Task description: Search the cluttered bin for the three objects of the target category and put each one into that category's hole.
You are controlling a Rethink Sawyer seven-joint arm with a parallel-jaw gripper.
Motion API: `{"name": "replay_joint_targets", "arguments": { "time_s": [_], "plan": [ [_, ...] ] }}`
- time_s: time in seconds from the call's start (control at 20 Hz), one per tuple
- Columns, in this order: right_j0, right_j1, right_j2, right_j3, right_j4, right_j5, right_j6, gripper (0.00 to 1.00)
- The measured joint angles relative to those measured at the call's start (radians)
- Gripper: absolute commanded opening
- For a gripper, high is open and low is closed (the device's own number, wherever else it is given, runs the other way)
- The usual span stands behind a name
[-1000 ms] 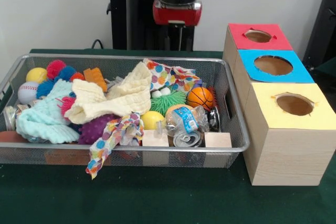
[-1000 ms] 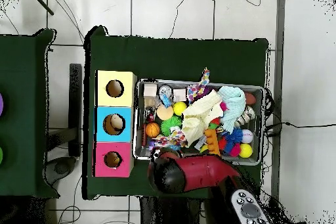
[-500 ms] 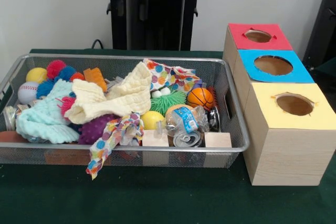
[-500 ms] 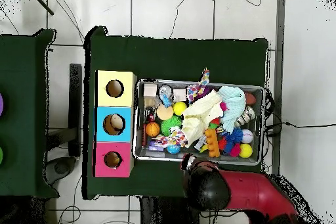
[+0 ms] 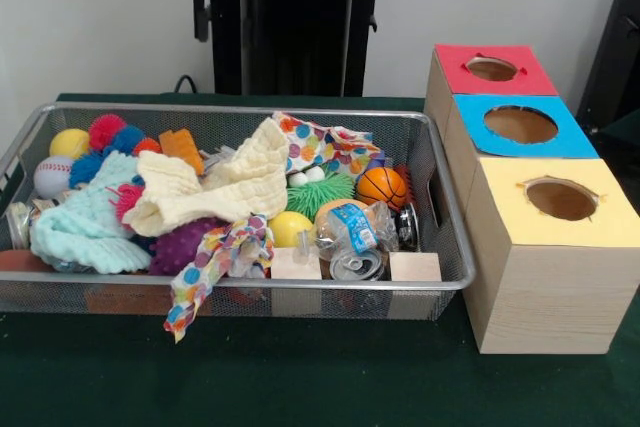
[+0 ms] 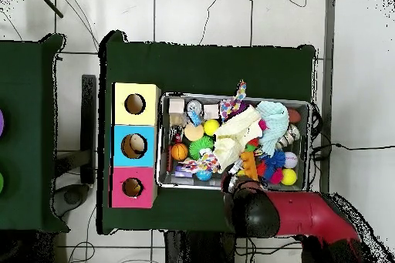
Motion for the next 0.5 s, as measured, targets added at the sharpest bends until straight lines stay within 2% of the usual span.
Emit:
{"name": "replay_joint_targets", "arguments": {
  "time_s": [0.1,0.15,0.5],
  "plan": [
    [0.01,0.03,0.0,-0.018,-0.024,-0.001,0.0,1.0],
    [0.022,0.072,0.0,-0.043,-0.052,0.0,0.0,1.0],
    [0.035,0.195,0.0,-0.135,-0.104,0.011,0.0,1.0]
  ]
}}
